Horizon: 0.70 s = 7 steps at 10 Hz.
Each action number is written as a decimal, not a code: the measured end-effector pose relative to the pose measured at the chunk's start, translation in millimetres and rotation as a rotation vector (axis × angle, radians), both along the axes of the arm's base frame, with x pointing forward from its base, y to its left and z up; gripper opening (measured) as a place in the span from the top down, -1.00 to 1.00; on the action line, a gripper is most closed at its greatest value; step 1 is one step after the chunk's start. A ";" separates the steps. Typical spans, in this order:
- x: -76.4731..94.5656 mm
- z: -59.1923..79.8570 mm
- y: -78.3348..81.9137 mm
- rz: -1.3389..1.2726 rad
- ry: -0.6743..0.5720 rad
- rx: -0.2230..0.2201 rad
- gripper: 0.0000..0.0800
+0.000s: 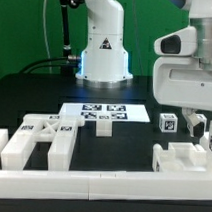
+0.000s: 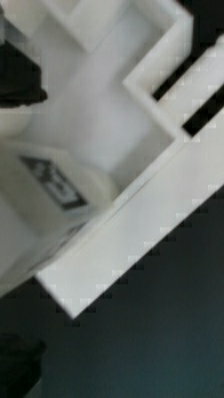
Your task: Assemble chair
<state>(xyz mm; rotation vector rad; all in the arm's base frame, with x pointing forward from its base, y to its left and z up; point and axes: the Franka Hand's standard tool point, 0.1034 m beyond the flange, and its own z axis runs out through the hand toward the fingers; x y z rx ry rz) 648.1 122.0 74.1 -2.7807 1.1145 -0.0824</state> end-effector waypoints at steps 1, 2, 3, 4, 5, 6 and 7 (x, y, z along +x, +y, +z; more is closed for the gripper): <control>-6.3 -2.3 -1.8 0.081 0.004 -0.011 -0.62; -4.3 -2.9 -2.9 0.117 -0.002 -0.015 -0.62; -4.1 -3.0 -3.0 0.203 -0.012 -0.026 -0.62; -0.5 -2.0 -3.1 0.440 -0.030 -0.087 -0.62; 7.4 -5.2 -0.6 0.681 -0.027 -0.130 -0.62; 11.3 -6.8 0.4 0.714 -0.028 -0.130 -0.62; 11.5 -6.7 0.3 0.682 -0.028 -0.128 -0.62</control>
Offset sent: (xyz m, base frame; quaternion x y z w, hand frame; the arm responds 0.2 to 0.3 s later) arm 0.0219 0.0064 0.0052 -0.0745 0.0393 -0.5365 0.8397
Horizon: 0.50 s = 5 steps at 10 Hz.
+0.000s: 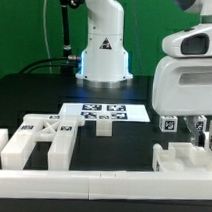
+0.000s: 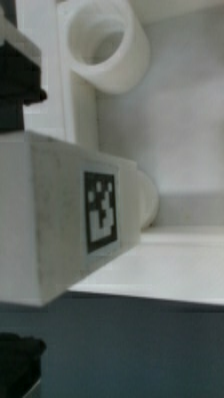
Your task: Assemble chair
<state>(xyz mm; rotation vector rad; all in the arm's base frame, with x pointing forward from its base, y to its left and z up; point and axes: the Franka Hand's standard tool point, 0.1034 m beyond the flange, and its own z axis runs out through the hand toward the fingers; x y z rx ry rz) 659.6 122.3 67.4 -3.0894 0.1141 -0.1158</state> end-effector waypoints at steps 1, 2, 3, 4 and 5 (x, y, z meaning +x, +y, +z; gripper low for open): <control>-0.2 -0.4 -0.1 -0.013 0.001 0.001 -0.34; -0.2 -0.6 0.0 -0.036 0.003 0.003 -0.34; -0.3 -0.7 -0.3 -0.117 0.007 0.009 0.11; -0.3 -1.0 -2.2 -0.186 0.010 0.012 0.28; -0.4 -1.3 -2.8 -0.241 0.013 0.015 0.28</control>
Offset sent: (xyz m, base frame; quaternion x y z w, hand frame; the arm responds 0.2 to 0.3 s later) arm 0.0000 0.0000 0.0000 0.0000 0.0000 0.1938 0.9810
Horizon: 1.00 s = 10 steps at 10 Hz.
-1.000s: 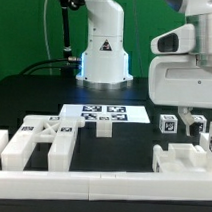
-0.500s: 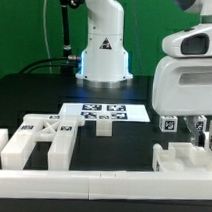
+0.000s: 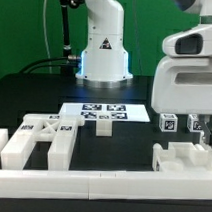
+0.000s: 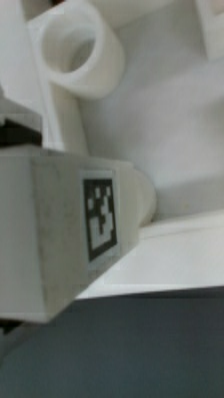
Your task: Assemble chair
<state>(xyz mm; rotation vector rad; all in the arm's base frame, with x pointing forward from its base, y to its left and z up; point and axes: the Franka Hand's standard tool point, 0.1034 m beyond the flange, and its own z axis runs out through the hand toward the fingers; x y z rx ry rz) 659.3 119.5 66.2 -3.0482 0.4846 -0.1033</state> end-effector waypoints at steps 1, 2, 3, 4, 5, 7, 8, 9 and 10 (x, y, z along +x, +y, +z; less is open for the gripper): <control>-0.1 -0.3 -1.1 -0.141 0.006 0.007 0.28; -0.3 -0.7 -2.6 -0.288 0.012 0.012 0.28; -0.6 -1.0 -4.3 -0.430 0.020 0.024 0.28; -1.1 -1.5 -7.2 -0.598 0.033 0.050 0.28; -2.1 -2.1 -10.4 -0.762 0.055 0.089 0.28; -3.8 -2.9 -14.8 -0.996 0.099 0.141 0.28; -4.6 -2.8 -13.7 -1.033 0.104 0.137 0.28; -4.8 -2.7 -13.1 -1.020 0.104 0.136 0.28; -4.5 -2.7 -13.5 -1.004 0.102 0.136 0.25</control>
Offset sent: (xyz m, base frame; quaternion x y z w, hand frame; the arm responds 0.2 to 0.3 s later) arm -0.0021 -0.0049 0.0006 -0.0030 -0.0122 0.3957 0.9183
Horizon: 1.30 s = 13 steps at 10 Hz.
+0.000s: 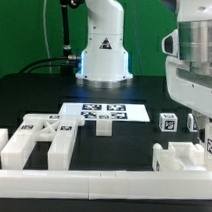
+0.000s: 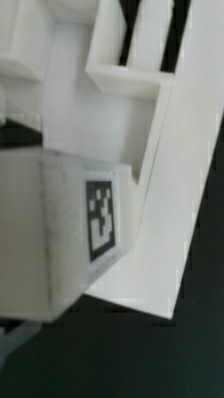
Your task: Assemble chair
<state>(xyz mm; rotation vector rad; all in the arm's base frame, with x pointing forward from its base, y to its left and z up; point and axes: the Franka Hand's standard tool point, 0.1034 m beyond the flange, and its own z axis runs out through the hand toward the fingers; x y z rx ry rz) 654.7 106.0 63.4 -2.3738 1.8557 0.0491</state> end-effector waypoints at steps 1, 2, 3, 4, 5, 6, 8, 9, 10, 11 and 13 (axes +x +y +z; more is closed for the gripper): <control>0.3 0.5 0.7 0.048 -0.004 -0.006 0.25; 1.8 3.1 2.6 0.261 -0.022 -0.019 -0.19; -0.1 0.9 3.2 0.524 -0.040 -0.021 -0.52; -7.1 -4.2 3.5 0.690 -0.031 -0.004 -0.59; -7.1 -4.0 3.3 0.762 -0.052 -0.011 -0.59; -6.7 -4.1 1.9 0.851 -0.062 -0.018 -0.62; -6.5 -3.7 1.5 0.974 -0.071 -0.033 -0.62; -3.4 0.3 6.5 1.206 -0.072 -0.091 -0.62; -1.5 4.3 14.3 1.331 -0.078 -0.115 -0.62; -1.8 3.0 12.9 1.310 -0.077 -0.112 -0.62; -1.9 2.5 12.2 1.282 -0.073 -0.112 -0.51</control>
Offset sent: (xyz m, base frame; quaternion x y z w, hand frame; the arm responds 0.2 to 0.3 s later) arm -0.0088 0.0335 -0.0140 -0.0071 -0.1487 -0.4021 0.9034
